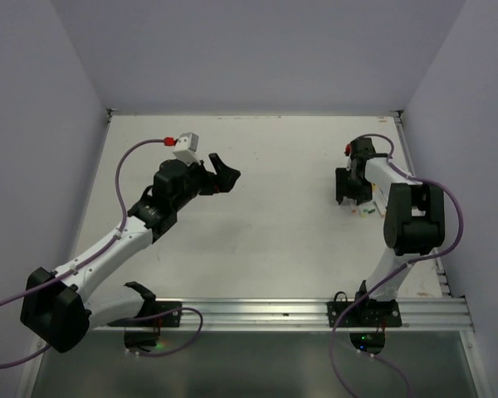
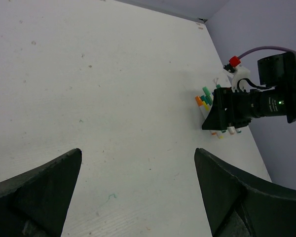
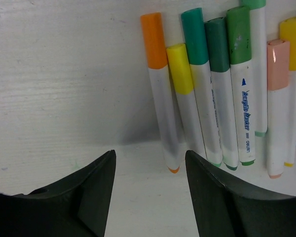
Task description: Open the pen caps
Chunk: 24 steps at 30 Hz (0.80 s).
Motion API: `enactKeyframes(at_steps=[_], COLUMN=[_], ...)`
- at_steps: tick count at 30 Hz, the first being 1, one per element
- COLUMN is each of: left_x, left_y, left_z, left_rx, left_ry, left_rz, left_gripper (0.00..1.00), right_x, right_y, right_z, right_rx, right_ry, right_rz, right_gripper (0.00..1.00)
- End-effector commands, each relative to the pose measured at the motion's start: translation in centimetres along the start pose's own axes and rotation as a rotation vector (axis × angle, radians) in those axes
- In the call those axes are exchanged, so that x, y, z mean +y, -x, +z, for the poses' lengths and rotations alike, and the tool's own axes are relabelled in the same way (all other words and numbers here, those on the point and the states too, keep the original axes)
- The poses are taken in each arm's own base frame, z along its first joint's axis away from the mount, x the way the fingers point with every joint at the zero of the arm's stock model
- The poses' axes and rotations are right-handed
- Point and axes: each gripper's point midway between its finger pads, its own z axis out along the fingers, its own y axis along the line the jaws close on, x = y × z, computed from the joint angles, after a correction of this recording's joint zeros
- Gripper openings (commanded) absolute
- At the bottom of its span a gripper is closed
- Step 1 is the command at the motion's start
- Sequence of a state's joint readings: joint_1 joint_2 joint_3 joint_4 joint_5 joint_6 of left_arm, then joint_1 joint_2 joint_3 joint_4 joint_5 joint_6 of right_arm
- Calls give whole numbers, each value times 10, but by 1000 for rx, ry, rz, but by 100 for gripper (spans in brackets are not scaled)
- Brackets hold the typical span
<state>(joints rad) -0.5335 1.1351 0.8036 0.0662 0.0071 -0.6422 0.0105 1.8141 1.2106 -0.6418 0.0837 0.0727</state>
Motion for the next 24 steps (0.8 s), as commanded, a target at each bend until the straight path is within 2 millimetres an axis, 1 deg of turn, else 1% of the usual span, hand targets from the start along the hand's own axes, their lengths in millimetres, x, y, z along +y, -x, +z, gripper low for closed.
enactKeyframes(at_steps=[1,5,6,8,10,11,14,15,16,17,18,19,20,21,22,24], left_x=[-10,-12,-11,-10,-9,-9,-9,-8,-8,-13,-16,-19,-25,-24,-25,-27], left_y=[6,6,6,6,5,5,3,2,0,-1,-2,-9,-6,-14,-16,-17], left_z=[3,3,3,3,3,3,4,4,7,8,10,14,16,21,23,27], left_rx=[-24,-22,-22,-21,-18,-17,-9,-8,4,19,30,65,70,109,124,156], left_ry=[-48,-54,-50,-49,-46,-45,-45,-48,-51,-78,-93,-115,-131,-141,-150,-172], left_rz=[31,34,35,38,40,42,48,54,58,63,71,73,76,80,81,66], left_gripper=[100,100,100,100,100,100,100,100,100,100,99,99,98,97,97,93], right_x=[-1,3,5,7,11,12,13,16,24,30,37,49,61,87,102,129], right_y=[0,-3,-3,-6,-6,-8,-4,-3,-2,1,8,10,13,13,13,-3], right_z=[10,18,20,24,27,28,30,28,26,22,8,-1,-14,-38,-54,-75], right_rx=[-3,16,20,39,37,39,19,8,3,-11,-50,-75,-106,-148,-178,-189], right_ry=[10,26,37,52,72,73,76,80,83,91,93,76,97,164,209,301], right_rz=[-16,-19,-21,-26,-26,-24,-29,-42,-65,-87,-112,-151,-172,-212,-228,-263], right_gripper=[62,58,51,45,36,26,6,0,0,0,0,0,0,0,0,0])
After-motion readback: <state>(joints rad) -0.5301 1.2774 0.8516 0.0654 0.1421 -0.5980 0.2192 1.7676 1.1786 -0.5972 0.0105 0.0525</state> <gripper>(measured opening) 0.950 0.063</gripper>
